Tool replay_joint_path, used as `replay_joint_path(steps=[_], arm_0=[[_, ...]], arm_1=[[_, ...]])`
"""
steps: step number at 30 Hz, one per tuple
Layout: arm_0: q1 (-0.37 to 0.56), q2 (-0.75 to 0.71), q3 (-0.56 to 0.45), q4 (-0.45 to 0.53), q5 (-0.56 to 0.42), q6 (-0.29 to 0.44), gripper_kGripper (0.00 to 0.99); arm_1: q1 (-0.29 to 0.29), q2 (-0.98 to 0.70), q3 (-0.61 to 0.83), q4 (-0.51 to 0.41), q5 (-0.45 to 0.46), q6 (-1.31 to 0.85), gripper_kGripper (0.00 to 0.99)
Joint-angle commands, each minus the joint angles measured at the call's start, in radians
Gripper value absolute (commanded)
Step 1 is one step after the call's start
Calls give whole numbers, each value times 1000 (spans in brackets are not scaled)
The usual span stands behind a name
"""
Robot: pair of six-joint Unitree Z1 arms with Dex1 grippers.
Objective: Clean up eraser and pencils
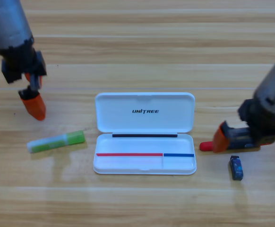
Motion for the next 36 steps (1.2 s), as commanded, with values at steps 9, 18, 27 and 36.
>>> replay_joint_path(steps=[9, 18, 27, 36], arm_0=[[-2, 73, 161, -153, -49, 55, 985], [-15, 66, 210, -200, -72, 57, 985], [-23, 63, 272, -271, -97, 57, 989], [-23, 47, 350, -344, -95, 57, 990]], arm_1=[[-46, 257, -47, -38, 3, 152, 864], [-82, 290, 0, -38, -1, 197, 808], [-97, 282, 49, -12, 8, 217, 221], [-97, 297, -75, 139, 114, 95, 0]])
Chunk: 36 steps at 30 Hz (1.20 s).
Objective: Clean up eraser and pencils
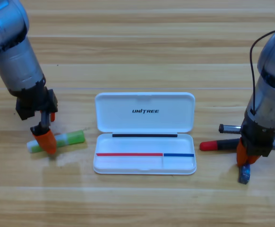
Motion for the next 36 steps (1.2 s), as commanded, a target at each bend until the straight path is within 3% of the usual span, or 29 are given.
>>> replay_joint_path(steps=[1, 7, 10, 12, 16, 20, 21, 23, 27, 36], arm_0=[[-17, 11, 85, -74, -7, 11, 990], [-23, 14, 160, -160, -2, 13, 989], [-26, 11, 174, -183, 1, 17, 965], [-28, -2, 191, -211, 4, 23, 881], [-28, -36, 243, -283, 10, 48, 588], [-26, -71, 320, -366, 16, 94, 75], [-26, -90, 346, -395, 30, 94, 0], [-26, -128, 396, -444, 68, 89, 0], [-51, -213, 407, -429, 107, 86, 0], [-178, -400, 251, -171, 94, 66, 0]], arm_1=[[-11, 77, -83, 154, 112, -182, 0], [69, 44, -393, 402, 112, -770, 0], [104, 61, -479, 416, 98, -968, 0], [124, 96, -541, 418, 98, -1094, 0], [169, 174, -628, 419, 104, -1285, 0], [199, 220, -653, 419, 121, -1359, 0], [207, 229, -654, 419, 126, -1371, 0], [215, 248, -657, 419, 142, -1396, 0], [224, 272, -659, 415, 150, -1419, 0], [227, 311, -665, 402, 132, -1433, 0]])
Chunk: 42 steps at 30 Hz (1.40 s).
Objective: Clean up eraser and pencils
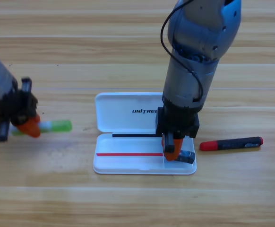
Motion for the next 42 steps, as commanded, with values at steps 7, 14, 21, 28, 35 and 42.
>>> replay_joint_path(steps=[7, 14, 21, 28, 35, 42], arm_0=[[-214, -102, -180, 195, -20, -59, 0], [-260, -52, -203, 193, -25, -86, 0], [-266, -32, -201, 191, -26, -89, 0], [-266, -20, -201, 193, -32, -91, 0], [-284, 14, -206, 184, -63, -96, 0], [-317, 155, -244, 179, -114, -82, 0]], arm_1=[[5, 100, 11, -42, -39, -35, 0], [-6, 99, 13, -59, -42, -47, 0], [-7, 64, 29, -58, -39, -45, 896], [-17, -225, 105, -55, -15, -42, 990], [-58, -578, 338, -55, -15, -39, 990], [-233, -550, 519, -139, -25, -48, 990]])
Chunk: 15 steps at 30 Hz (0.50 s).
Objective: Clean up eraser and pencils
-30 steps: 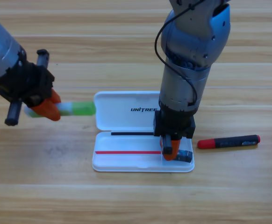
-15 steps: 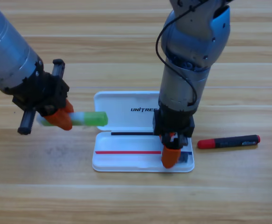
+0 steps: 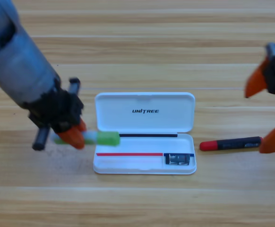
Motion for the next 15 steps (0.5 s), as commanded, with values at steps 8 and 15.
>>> replay_joint_path(steps=[8, 15], arm_0=[[-73, 276, -120, -6, -55, 7, 0], [-81, 330, -161, -6, -55, 4, 0]], arm_1=[[-229, 356, 13, -114, -12, -162, 979], [-251, 519, -74, -124, -33, -219, 904]])
